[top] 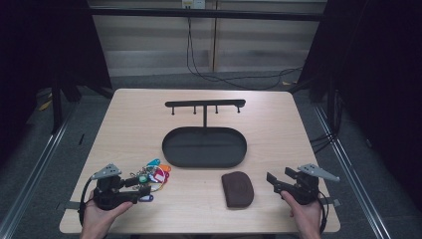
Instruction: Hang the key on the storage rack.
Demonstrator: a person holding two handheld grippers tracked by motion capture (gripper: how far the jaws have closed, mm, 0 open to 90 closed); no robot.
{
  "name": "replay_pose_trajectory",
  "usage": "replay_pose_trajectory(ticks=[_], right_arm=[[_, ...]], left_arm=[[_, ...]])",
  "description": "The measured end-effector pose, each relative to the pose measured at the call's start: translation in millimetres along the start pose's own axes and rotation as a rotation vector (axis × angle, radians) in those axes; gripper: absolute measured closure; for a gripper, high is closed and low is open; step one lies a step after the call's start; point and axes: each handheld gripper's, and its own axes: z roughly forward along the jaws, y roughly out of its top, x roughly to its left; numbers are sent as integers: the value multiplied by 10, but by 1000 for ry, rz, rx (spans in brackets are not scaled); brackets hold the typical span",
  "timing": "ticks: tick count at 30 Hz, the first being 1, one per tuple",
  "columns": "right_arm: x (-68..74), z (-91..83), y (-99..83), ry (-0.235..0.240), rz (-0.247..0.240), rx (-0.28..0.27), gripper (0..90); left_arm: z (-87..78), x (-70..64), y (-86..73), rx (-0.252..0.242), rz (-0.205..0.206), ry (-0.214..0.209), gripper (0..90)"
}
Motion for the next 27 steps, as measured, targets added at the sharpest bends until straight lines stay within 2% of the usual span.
replay_pose_trajectory(ticks=[5,8,11,14,18,20,22,25,26,27], right_arm=[[2,21,-3,24,6,13,211],[-2,23,-6,27,3,18,209],[0,11,-7,27,3,12,208],[12,2,-11,26,1,10,208],[34,8,-13,41,-12,20,208],[48,13,-12,45,-23,24,208],[70,7,-20,55,-21,26,208],[84,-4,-29,63,-22,29,207],[94,-8,-33,65,-26,31,206],[108,-10,-37,70,-28,35,206]], left_arm=[[4,-21,7,-2,10,-15,348],[-3,-22,9,-13,4,-9,347],[-22,-20,4,-18,-18,-14,354],[-25,-32,5,-21,-12,-25,368],[-7,-50,29,0,5,-59,389],[-8,-70,43,3,6,-52,387],[-22,-64,62,2,0,-90,379],[-34,-98,111,12,41,-70,430],[-37,-112,124,18,62,-50,444],[-42,-157,166,31,89,1,449]])
